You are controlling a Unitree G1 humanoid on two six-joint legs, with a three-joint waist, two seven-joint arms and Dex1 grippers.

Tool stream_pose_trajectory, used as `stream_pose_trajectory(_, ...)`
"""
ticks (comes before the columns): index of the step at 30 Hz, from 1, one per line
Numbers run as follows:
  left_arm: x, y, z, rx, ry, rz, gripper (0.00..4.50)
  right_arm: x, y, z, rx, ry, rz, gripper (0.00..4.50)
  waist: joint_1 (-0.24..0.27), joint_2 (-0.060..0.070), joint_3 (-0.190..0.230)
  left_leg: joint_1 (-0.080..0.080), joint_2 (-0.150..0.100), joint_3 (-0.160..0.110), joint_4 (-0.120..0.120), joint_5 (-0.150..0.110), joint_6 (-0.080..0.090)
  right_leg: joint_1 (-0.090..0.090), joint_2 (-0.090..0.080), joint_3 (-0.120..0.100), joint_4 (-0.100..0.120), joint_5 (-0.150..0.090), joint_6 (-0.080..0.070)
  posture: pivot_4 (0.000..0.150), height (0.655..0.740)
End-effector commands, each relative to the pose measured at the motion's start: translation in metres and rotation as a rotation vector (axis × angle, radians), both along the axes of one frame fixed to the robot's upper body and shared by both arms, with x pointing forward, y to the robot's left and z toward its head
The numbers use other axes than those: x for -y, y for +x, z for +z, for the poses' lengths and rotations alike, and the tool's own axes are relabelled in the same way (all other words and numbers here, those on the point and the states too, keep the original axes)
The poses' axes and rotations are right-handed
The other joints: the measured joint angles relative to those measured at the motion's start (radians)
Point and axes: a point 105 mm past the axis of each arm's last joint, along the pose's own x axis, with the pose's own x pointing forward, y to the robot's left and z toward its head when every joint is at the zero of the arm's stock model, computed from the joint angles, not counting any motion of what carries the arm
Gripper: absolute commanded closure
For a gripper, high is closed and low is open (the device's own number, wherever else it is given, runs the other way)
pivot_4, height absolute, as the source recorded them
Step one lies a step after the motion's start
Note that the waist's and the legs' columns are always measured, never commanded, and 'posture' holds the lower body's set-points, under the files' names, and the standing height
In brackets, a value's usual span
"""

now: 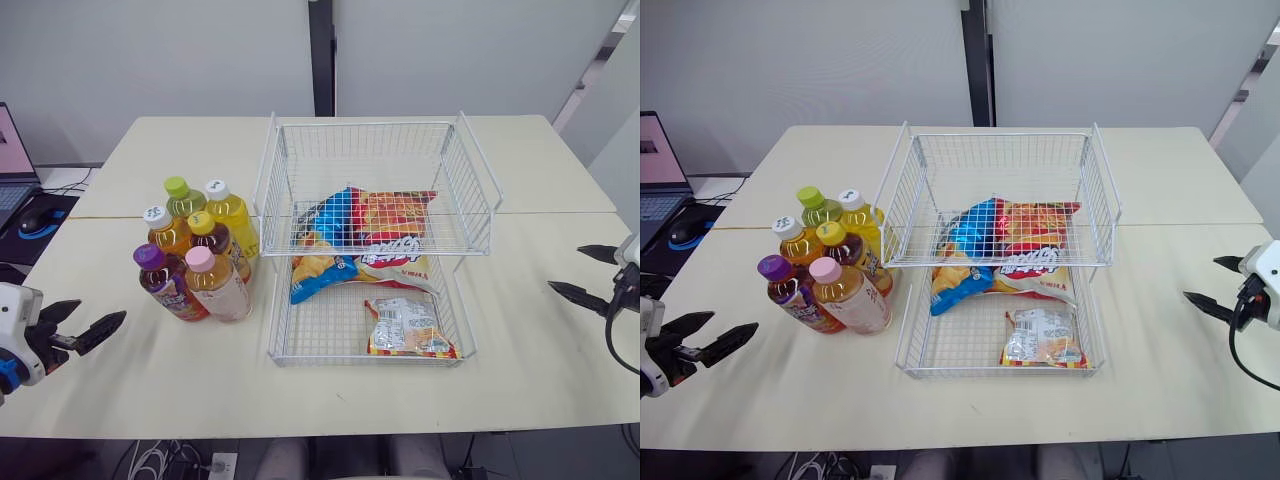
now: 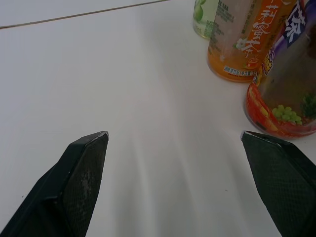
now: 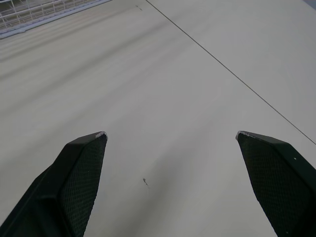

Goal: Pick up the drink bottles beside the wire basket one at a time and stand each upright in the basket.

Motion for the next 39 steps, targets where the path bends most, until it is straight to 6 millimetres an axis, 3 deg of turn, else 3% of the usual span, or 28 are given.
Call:
stream_pose_trajectory(1, 0.001, 0.0, 0.014, 0.051, 0.01, -0.005, 0.04, 0.007, -0.003, 0.011, 0.045, -0.008, -0.013, 0.0, 0.0, 0.0, 0.0, 0.0, 0.0, 0.0, 0.0, 0.0, 0.0, 0.0, 0.0, 0.0, 0.0, 0.0, 0.0, 0.15, 0.74)
stream_pose_trajectory(10, 0.004, 0.002, 0.016, 0.054, 0.003, -0.015, 0.04, 0.01, -0.012, 0.004, 0.024, -0.027, -0.016, 0.0, 0.0, 0.0, 0.0, 0.0, 0.0, 0.0, 0.0, 0.0, 0.0, 0.0, 0.0, 0.0, 0.0, 0.0, 0.0, 0.15, 0.74)
stream_pose_trajectory(13, 0.003, 0.003, 0.017, 0.053, 0.003, -0.016, 0.04, 0.001, -0.016, 0.012, 0.056, -0.017, 0.018, 0.0, 0.0, 0.0, 0.0, 0.0, 0.0, 0.0, 0.0, 0.0, 0.0, 0.0, 0.0, 0.0, 0.0, 0.0, 0.0, 0.15, 0.74)
stream_pose_trajectory(19, 0.004, 0.002, 0.019, 0.049, -0.002, -0.017, 0.04, -0.045, -0.033, 0.062, 0.154, 0.097, 0.148, 0.0, -0.001, 0.0, 0.0, 0.0, 0.0, 0.0, 0.0, 0.0, 0.0, 0.0, 0.0, 0.0, 0.0, 0.0, 0.0, 0.15, 0.74)
stream_pose_trajectory(24, 0.003, -0.001, 0.019, 0.042, -0.007, -0.011, 0.04, -0.095, -0.057, 0.119, 0.201, 0.224, 0.304, 0.0, 0.002, 0.0, 0.0, -0.001, 0.0, -0.001, 0.0, 0.0, 0.0, -0.001, 0.0, 0.0, 0.0, 0.0, 0.0, 0.15, 0.74)
stream_pose_trajectory(27, 0.001, -0.004, 0.019, 0.039, -0.01, -0.001, 0.04, -0.126, -0.067, 0.14, 0.191, 0.259, 0.433, 0.0, 0.002, 0.0, 0.0, -0.002, 0.0, -0.001, 0.0, 0.0, 0.0, -0.001, 0.0, -0.001, -0.001, 0.0, 0.0, 0.15, 0.74)
stream_pose_trajectory(33, 0.002, -0.013, 0.023, 0.04, -0.018, 0.008, 0.04, -0.175, -0.074, 0.166, 0.162, 0.283, 0.691, 0.0, 0.002, -0.001, 0.0, -0.006, 0.001, -0.001, 0.0, 0.0, 0.0, -0.005, -0.002, -0.002, -0.003, -0.001, -0.002, 0.15, 0.74)
stream_pose_trajectory(39, 0.002, -0.03, 0.028, 0.047, -0.018, 0.031, 0.04, -0.219, -0.069, 0.156, 0.093, 0.284, 0.892, 0.0, -0.001, -0.001, 0.0, -0.008, 0.001, 0.0, -0.001, -0.001, 0.001, -0.008, -0.002, -0.002, -0.004, -0.001, -0.002, 0.15, 0.74)
